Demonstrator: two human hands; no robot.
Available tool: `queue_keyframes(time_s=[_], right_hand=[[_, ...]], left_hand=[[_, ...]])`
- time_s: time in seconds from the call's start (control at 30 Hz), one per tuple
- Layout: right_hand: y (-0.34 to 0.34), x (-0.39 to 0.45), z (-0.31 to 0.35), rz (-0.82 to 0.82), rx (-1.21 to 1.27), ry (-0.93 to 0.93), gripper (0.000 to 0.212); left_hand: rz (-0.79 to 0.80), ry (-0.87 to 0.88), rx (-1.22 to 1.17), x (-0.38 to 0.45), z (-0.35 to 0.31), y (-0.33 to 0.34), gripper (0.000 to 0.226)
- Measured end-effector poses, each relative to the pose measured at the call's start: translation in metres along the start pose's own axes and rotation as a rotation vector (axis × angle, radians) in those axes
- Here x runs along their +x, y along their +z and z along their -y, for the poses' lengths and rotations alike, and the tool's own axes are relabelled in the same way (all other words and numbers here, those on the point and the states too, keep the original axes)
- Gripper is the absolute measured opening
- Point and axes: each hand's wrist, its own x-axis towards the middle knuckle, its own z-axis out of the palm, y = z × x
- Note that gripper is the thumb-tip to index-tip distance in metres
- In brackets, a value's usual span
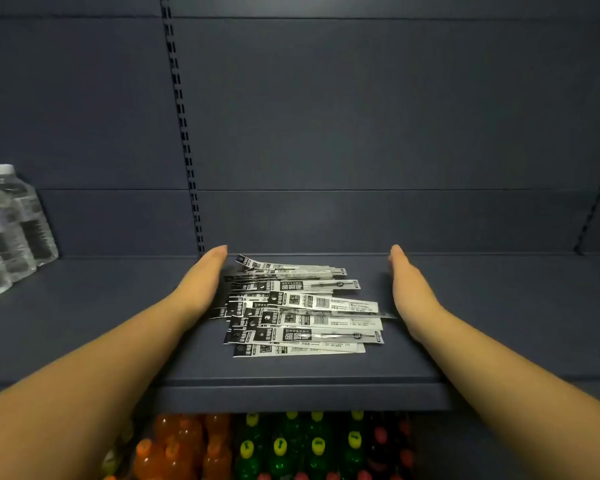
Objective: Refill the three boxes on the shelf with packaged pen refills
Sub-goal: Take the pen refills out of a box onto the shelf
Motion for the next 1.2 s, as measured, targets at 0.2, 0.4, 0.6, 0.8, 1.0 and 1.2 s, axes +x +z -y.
queue_keyframes(time_s=[0.2, 0.4, 0.6, 0.8, 1.0, 1.2], right_hand=[[0.02, -0.001, -0.005, 0.148, -0.041, 0.049, 0.067], [0.048, -0.003, -0.002, 0.234, 0.008, 0.07, 0.07], [0.047, 0.005, -0.004, 0.215, 0.129, 0.09, 0.074], [0.058, 0.0, 0.0, 0.28, 0.257, 0.138, 0.082], [0.047, -0.007, -0.006, 0.264, 0.273, 0.1, 0.082], [0.049, -0.018, -0.008, 0.314, 0.283, 0.122, 0.072]], left_hand=[[-0.049, -0.053, 0.02, 0.003, -0.004, 0.011, 0.063], [-0.003, -0.007, 0.008, -0.008, -0.019, 0.036, 0.058], [-0.027, -0.064, -0.025, -0.007, -0.02, 0.039, 0.06], [0.045, -0.052, 0.006, -0.015, -0.03, 0.049, 0.059], [0.08, -0.157, -0.097, -0.016, -0.025, 0.041, 0.083], [0.098, -0.111, -0.073, -0.027, -0.031, 0.047, 0.073]])
